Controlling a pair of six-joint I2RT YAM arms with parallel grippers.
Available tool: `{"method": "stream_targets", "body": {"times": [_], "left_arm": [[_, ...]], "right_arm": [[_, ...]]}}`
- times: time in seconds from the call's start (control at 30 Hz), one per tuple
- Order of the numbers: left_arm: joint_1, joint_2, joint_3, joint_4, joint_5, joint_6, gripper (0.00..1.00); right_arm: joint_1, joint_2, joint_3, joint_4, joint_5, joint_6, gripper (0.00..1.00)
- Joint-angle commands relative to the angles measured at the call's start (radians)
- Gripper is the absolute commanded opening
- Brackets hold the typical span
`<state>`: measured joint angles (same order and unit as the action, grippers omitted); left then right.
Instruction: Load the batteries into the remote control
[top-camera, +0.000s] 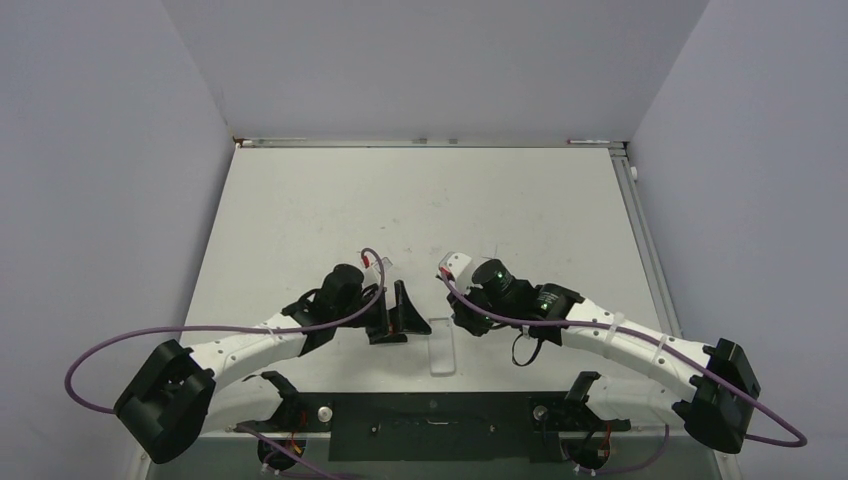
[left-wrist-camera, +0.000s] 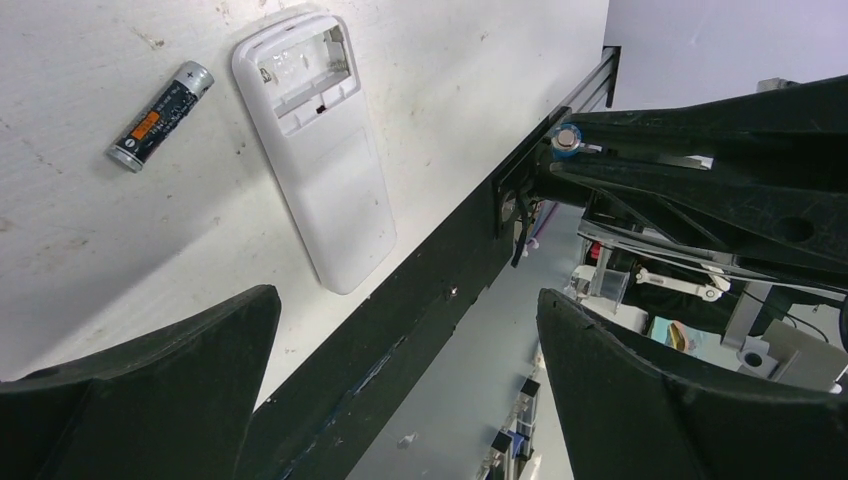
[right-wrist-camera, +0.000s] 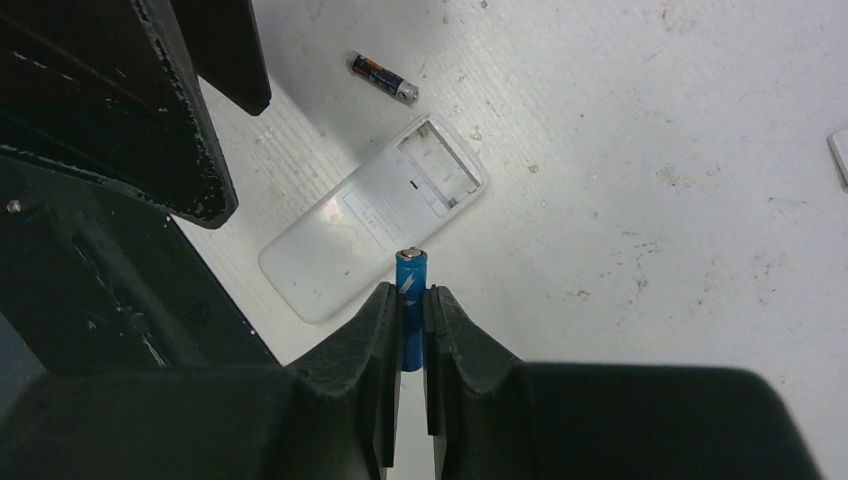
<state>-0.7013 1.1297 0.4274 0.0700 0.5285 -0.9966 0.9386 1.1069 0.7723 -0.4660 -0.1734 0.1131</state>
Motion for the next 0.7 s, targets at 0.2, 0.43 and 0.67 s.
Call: {"method": "stream_targets", "body": {"times": [0.2, 0.43, 0.67], "left_arm": [[-0.033, 0.039, 0.055, 0.082, -0.035, -0.031, 0.94], [-0.034, 0.043, 0.06, 0.08, -0.033, -0.031, 0.92], [-0.035, 0.06, 0.064, 0.088, -0.026, -0.029, 0.9]], "right_arm": [[0.033, -0.021, 0.073, -0.073, -0.028, -0.149, 0.08], [0.053, -0.033, 0.08, -0.086, -0.041, -0.192, 0.09], [0.066, -0.036, 0.09, -0.103, -0.05, -0.231, 0.08]]}}
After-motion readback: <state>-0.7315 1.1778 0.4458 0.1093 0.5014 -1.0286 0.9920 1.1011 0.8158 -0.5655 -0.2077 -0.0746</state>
